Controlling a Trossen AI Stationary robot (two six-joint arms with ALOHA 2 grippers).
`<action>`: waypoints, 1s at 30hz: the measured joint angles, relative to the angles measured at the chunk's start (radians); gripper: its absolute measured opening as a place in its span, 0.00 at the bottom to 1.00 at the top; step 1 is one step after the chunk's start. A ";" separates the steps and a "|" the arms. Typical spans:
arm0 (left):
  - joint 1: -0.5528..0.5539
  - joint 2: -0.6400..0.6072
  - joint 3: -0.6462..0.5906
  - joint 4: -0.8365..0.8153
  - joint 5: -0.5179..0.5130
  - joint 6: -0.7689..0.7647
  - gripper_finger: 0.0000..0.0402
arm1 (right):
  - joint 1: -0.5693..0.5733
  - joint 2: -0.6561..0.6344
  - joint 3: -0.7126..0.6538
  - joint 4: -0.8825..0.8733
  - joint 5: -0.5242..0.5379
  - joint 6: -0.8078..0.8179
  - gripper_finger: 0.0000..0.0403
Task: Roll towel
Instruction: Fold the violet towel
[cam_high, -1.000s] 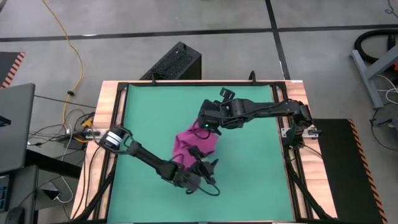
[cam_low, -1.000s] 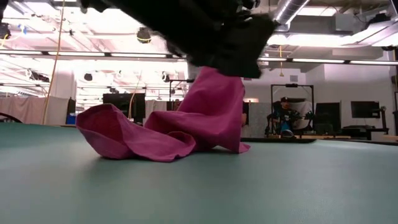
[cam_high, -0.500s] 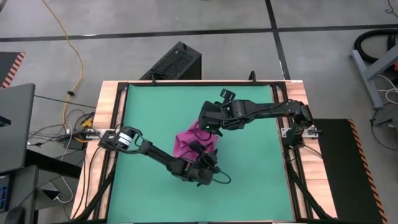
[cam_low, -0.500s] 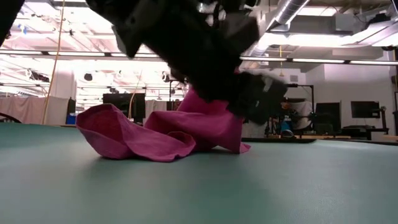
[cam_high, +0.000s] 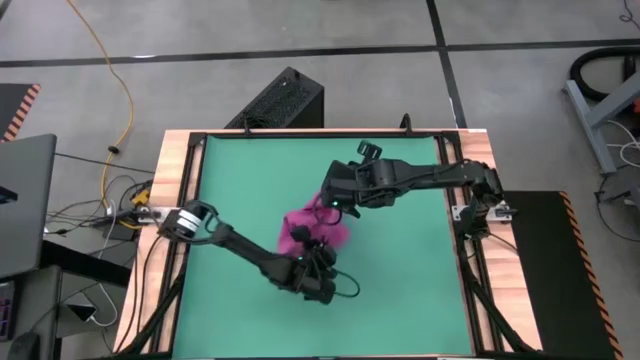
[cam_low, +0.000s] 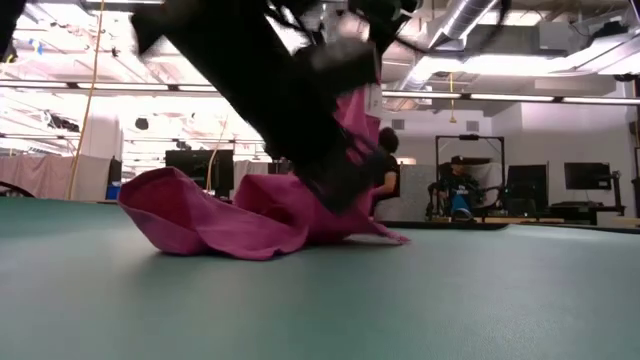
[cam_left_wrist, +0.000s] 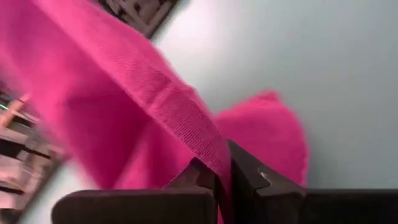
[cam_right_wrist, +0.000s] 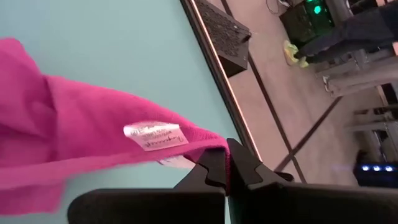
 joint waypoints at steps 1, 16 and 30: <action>-0.014 -0.023 0.000 -0.043 -0.023 -0.005 0.01 | -0.007 0.000 0.000 -0.003 0.001 0.000 0.02; -0.031 -0.476 0.000 -0.852 -0.217 -0.102 0.00 | -0.097 -0.154 0.000 -0.038 0.000 0.000 0.02; 0.405 -0.794 0.000 -0.414 -0.021 0.935 0.00 | -0.203 -0.233 0.000 0.337 0.088 -0.348 0.02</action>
